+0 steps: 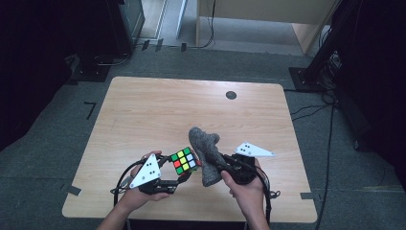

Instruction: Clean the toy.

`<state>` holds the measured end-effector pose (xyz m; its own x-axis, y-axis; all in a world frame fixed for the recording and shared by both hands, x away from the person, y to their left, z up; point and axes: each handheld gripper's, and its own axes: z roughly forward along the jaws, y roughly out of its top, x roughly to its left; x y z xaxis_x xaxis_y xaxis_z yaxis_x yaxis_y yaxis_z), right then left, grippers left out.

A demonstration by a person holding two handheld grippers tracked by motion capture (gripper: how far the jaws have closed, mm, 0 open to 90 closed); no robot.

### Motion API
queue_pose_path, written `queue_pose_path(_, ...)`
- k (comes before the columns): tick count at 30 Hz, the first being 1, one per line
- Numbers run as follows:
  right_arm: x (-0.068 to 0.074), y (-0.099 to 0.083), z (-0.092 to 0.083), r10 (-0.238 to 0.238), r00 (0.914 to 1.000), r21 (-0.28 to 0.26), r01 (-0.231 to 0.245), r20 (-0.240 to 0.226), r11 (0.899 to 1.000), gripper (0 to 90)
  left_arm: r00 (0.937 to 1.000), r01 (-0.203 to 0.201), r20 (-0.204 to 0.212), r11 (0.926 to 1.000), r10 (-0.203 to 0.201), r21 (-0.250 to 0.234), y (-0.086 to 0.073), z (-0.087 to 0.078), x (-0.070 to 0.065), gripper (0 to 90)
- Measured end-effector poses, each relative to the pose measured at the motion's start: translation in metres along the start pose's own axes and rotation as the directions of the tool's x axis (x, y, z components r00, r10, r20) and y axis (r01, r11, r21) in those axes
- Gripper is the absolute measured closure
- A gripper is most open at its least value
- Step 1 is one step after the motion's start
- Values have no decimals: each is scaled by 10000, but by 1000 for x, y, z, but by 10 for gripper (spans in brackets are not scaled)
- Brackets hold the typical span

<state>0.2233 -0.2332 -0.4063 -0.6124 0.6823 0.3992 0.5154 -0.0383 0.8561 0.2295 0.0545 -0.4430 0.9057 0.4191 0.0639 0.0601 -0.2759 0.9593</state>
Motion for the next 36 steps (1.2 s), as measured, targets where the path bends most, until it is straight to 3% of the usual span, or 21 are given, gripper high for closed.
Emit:
queue_pose_path(3,12,8,-9,-373,9975,-743,328,-606,9967,736,10000,57,-9,10000,-57,25,-1,1,0,345)
queue_pose_path(6,21,10,-8,-648,9940,-599,596,-884,9964,736,10000,14,45,10000,-14,-66,1,1,-2,345)
queue_pose_path(8,20,5,-2,-532,9936,-351,499,-992,9981,736,9999,-107,-12,9999,107,81,3,1,-3,345)
queue_pose_path(11,9,-2,6,36,9941,-132,-51,-1084,9999,737,9999,-124,-106,9996,126,257,2,0,-2,345)
queue_pose_path(15,-3,-10,14,-330,9994,1018,332,-33,9942,737,9998,204,59,9994,-202,-265,4,-5,2,346)
queue_pose_path(17,-9,-12,15,-199,9996,1215,171,215,9924,737,9997,244,3,9994,-244,-251,3,-6,4,345)
queue_pose_path(19,-9,-10,10,-94,9998,866,78,183,9962,737,9998,186,-97,9998,-187,-123,2,-6,5,346)
queue_pose_path(21,-4,-4,2,-181,9997,161,184,-169,9997,736,9998,196,-105,9998,-197,-64,0,-5,5,345)
queue_pose_path(24,11,5,-8,-611,9952,-780,551,-769,9954,736,9999,159,-26,9998,-160,-91,1,-3,3,346)
queue_pose_path(26,19,8,-12,-880,9907,-1152,759,-1038,9904,737,9998,22,-185,10000,-22,9,2,-1,0,345)
queue_pose_path(30,19,4,-6,-847,9846,-958,705,-1528,9929,737,9998,-143,-151,9998,144,107,3,1,-4,346)
queue_pose_path(33,11,-3,0,-331,9845,-794,196,-1723,9967,738,9998,-173,-121,9998,175,127,4,-1,-4,346)
queue_pose_path(36,4,-7,4,-81,9859,-565,-14,-1673,9984,739,9999,-137,37,9999,137,-52,6,-4,-3,346)
